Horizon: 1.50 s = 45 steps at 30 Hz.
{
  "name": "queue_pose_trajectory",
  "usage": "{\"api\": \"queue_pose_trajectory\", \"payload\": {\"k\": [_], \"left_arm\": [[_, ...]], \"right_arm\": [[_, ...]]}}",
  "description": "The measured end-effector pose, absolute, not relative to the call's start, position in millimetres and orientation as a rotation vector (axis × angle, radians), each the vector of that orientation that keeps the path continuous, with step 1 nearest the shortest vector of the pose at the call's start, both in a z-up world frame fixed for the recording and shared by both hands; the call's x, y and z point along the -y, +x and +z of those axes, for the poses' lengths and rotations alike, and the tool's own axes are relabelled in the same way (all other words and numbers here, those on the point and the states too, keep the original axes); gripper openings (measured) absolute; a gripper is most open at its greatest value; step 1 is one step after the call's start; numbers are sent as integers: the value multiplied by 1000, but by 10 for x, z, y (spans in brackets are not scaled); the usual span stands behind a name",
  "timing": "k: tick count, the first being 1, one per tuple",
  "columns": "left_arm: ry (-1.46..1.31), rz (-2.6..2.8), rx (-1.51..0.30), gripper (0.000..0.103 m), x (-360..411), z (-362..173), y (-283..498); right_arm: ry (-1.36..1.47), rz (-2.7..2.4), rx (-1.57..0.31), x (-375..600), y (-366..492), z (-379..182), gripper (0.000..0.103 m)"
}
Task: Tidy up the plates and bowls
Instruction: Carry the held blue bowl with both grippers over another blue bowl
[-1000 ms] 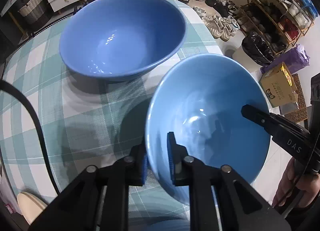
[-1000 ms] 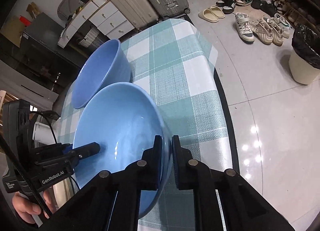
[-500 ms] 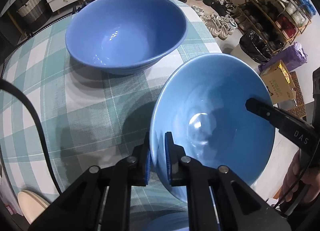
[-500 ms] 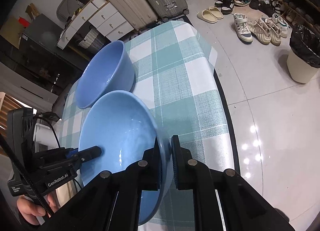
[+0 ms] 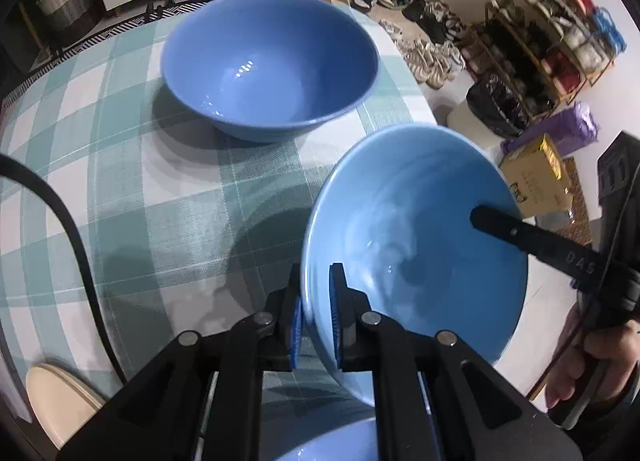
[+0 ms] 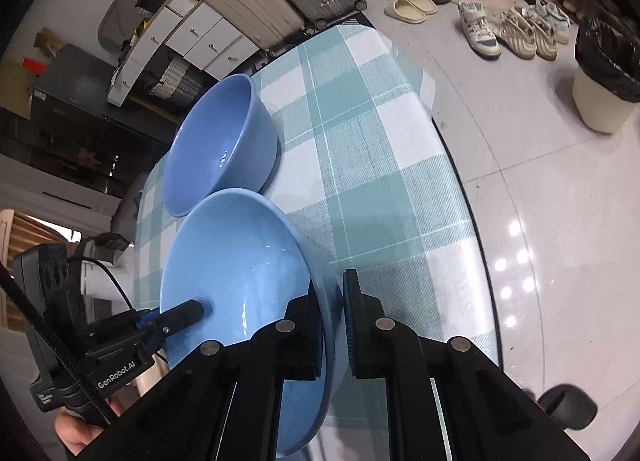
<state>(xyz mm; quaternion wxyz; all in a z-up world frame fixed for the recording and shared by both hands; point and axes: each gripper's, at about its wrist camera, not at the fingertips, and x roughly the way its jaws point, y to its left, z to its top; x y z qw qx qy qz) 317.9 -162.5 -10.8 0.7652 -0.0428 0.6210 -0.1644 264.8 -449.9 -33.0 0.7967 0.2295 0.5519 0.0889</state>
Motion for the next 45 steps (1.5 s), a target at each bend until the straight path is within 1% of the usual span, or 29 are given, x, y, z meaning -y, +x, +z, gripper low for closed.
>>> {"api": "queue_pose_trajectory", "payload": {"k": [7,15,25,28,32,36,45], "left_arm": [[-116,-338,-1326,9,1523,120,3140],[-149,-328,-1269,9,1270,482,2985],[-162,-312,-1243,9,1073,734,2540],[-220,-305,-1205,9,942,820,2337],[-273,-311,-1199,9,846,814,2100],[-270,-301,-1201,10,814,743,1868],[-308,-297,-1249,14,781,439,1603]], "right_arm": [[485,193,-1168,4359,2556,-79,9],[460,217,-1143,4144,2361,343,9],[488,220,-1133,3935,1861,597,9],[489,231,-1134,3862,1674,651,9],[484,227,-1126,3794,1399,685,9],[481,223,-1139,3730,1157,625,9],[489,215,-1174,3691,843,279,9]]}}
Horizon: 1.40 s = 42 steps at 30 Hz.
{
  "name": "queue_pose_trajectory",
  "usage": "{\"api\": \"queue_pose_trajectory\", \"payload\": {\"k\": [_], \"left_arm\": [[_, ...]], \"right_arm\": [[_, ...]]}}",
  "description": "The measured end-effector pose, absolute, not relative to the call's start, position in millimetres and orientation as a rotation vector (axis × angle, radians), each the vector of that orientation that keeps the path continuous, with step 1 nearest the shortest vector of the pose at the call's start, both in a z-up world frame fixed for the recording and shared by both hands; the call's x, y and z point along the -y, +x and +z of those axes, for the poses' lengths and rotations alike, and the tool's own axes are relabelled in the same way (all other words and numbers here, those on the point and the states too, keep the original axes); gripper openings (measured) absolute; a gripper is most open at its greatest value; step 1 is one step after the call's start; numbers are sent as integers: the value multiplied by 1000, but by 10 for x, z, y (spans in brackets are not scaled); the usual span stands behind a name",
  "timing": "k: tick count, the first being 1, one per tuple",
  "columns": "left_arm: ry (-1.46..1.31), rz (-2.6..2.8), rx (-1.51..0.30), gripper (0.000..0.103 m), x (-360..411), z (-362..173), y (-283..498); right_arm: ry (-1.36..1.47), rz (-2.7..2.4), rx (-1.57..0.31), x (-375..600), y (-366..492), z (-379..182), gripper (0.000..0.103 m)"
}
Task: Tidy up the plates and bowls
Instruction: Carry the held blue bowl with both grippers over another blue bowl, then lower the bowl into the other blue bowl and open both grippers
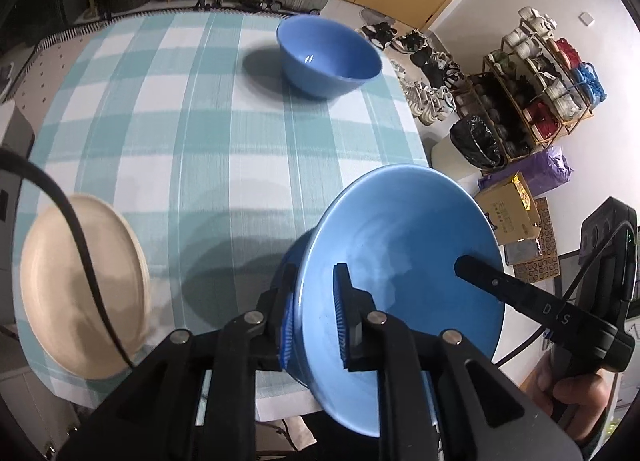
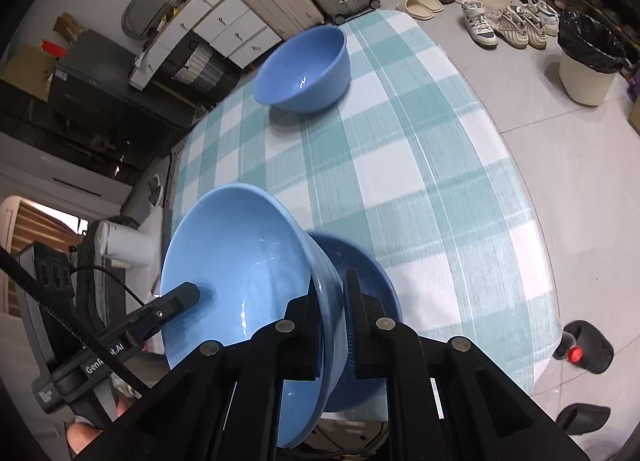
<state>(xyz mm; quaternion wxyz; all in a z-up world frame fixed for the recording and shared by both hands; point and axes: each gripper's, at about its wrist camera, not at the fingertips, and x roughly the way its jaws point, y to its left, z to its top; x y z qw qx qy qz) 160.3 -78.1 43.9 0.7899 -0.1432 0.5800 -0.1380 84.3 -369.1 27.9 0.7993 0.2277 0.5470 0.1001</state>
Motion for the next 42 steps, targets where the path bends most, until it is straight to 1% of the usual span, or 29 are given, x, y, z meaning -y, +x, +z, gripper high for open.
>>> {"api": "queue_pose_trajectory", "payload": {"k": [4,6,13,20,26,33,37,42], "left_arm": [[-318,-279,-1260,14,787,300,1565],[-305,-271,-1262,18,808,256,1539],[-246,-261,-1247,22,874,131,1514],[-279,-267,-1280,22,859,-48,1551],[-203,-253,-1277,23,958,-49,1541],[1,-202,-1308,24,1122,-107,1553],[-13,-198,-1325,24,1087,-148,1580],[-47,-221,-1350,26,1077,-203,1589]], "right_arm": [[491,216,-1180,3685,837,116,9],[490,223,-1177,3677,833,42,9],[476,237,-1165,3650,848,-167,9],[425,230,-1179,3630,843,-307,9],[357,222,-1179,3564,860,-313,9],[302,225,-1177,3510,870,-250,9],[311,225,-1197,3527,877,-253,9],[223,219,-1174,3450,850,-233,9]]}}
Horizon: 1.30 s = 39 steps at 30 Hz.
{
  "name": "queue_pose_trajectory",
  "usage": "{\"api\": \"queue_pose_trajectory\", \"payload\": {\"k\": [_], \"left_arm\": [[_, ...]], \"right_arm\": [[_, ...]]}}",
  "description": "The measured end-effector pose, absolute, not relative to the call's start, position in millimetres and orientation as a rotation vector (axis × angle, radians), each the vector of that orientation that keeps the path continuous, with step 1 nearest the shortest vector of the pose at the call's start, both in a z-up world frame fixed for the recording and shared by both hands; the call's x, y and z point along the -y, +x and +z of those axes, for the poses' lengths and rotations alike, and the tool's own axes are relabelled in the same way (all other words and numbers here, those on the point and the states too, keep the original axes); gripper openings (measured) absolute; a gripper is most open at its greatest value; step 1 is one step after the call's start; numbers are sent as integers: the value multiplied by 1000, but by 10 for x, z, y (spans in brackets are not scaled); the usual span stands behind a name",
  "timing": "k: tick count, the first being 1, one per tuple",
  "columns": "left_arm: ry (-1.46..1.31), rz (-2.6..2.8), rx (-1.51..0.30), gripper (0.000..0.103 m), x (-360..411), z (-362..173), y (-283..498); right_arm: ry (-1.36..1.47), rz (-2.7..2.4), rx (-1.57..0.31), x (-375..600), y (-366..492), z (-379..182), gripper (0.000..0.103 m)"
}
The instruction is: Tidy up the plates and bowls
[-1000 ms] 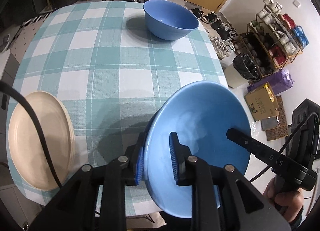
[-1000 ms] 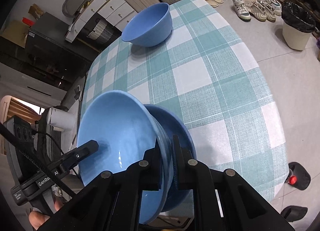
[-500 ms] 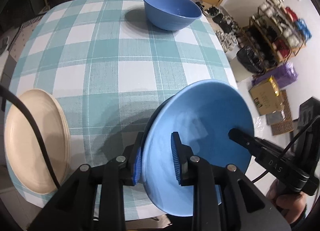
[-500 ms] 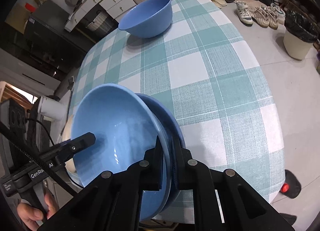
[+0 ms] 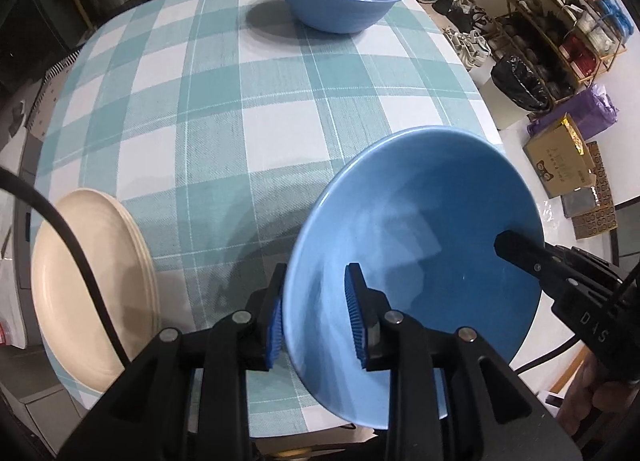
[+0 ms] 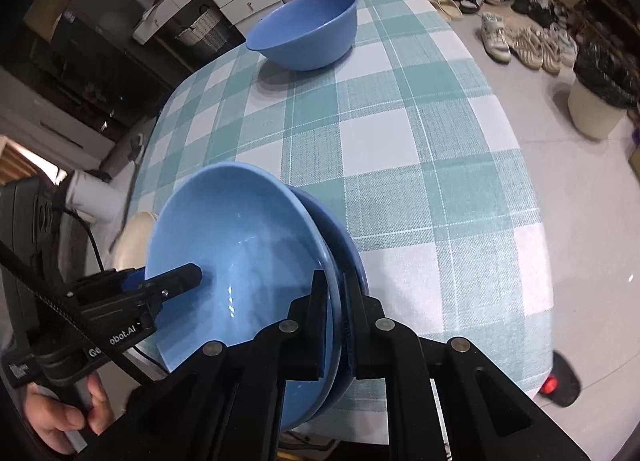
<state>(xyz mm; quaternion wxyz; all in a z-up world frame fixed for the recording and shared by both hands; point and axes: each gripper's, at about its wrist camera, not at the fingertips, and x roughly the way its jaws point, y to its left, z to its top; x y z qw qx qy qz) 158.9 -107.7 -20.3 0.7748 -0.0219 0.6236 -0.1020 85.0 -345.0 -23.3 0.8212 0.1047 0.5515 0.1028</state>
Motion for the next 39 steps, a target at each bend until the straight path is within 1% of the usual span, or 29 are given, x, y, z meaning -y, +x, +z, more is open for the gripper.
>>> {"api": "queue_pose_trajectory", "payload": {"k": [4,9,21,23,26,29,32,34,36,39], "left_arm": [[-71,-224,-1361,26,1071,-240,1603],[-58,-217,-1366,27,1094,-262,1637],[-14,-210,-1370,27,1133,-279,1659],[-22,-210,-1370,27,1110,-269,1666],[-39,-195,-1369,27,1075,-270,1681],[-55,-195,-1369,27,1064,-278,1682],[-40,-193,-1366,28,1055,-283,1667],[-53,-189,-1363,29,1020,-277,1666],[-71,-194,-1367,30,984,-283,1665],[-81,-208,-1377,30,972,-310,1644]], "right_arm": [[213,209,-1185,3431,859,-244,9],[371,228,-1258,3602,942,-253,9],[196,173,-1320,3412,976,-173,9],[118,161,-1310,3327,969,-131,10],[23,145,-1274,3222,967,-49,16],[-32,126,-1265,3176,981,-11,16],[-83,114,-1217,3181,967,57,16],[-53,117,-1192,3247,957,83,17],[7,132,-1196,3334,950,35,22],[101,157,-1218,3452,917,-141,22]]}}
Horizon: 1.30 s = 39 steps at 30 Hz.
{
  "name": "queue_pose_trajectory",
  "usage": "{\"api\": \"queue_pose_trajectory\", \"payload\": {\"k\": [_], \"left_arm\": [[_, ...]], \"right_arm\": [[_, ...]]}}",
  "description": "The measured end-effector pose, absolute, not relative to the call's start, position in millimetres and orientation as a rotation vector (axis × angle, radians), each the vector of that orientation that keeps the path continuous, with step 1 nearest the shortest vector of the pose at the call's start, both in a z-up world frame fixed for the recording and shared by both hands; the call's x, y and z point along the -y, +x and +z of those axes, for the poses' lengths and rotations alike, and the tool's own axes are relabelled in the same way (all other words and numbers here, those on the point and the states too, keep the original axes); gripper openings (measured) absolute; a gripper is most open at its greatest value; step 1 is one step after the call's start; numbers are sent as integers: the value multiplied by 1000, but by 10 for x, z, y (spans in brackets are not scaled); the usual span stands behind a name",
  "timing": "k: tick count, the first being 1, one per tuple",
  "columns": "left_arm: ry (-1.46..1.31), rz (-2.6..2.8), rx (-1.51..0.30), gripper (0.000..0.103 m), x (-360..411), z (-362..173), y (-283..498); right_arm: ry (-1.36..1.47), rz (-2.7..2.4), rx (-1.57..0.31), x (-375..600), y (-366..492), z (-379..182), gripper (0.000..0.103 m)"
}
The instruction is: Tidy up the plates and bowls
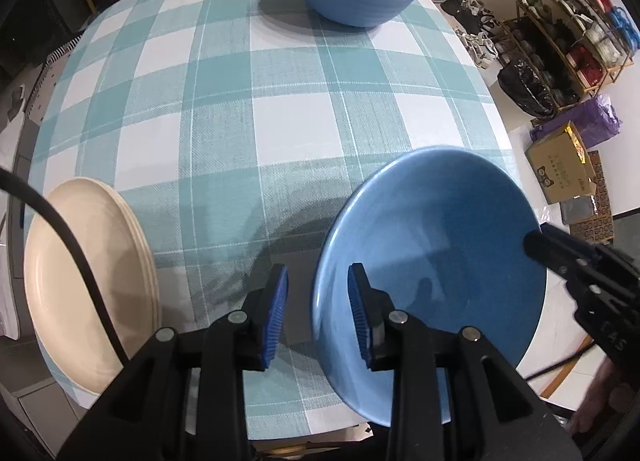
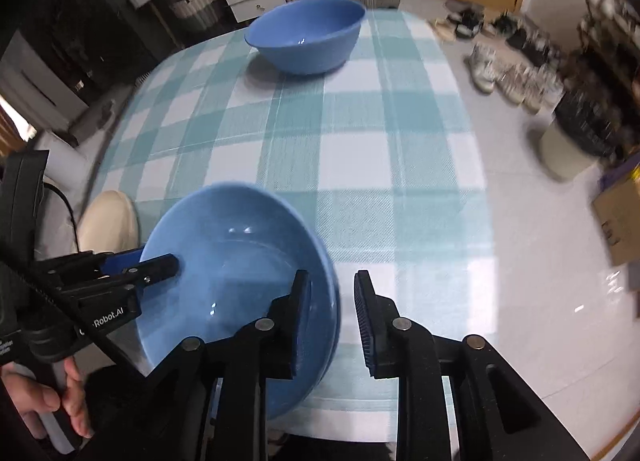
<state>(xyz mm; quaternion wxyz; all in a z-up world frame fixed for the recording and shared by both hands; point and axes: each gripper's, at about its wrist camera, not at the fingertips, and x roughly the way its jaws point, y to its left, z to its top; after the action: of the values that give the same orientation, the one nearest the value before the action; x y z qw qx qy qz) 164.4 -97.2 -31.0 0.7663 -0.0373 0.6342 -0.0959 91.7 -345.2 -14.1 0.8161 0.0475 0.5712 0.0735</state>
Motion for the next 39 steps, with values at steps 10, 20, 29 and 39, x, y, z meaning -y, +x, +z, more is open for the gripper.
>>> {"api": "queue_pose_trajectory", "payload": {"k": [10,20,29,39], "left_arm": [[-98,-219,-1392,43,971,-446,1610],[-94,-270,-1398,42,1028,-548,1616],[-83,-262,-1384,43,1018,-527,1734],[-106,-265,-1417,45,921,-606,1840]], "right_arm": [[356,249,-1258,3604,901,-587,22],[420,271,-1239,3552,980,-634,21],[376,279,-1230,3401,1225,-617,21],[244,312,-1233,3229,1383,-576,22]]}}
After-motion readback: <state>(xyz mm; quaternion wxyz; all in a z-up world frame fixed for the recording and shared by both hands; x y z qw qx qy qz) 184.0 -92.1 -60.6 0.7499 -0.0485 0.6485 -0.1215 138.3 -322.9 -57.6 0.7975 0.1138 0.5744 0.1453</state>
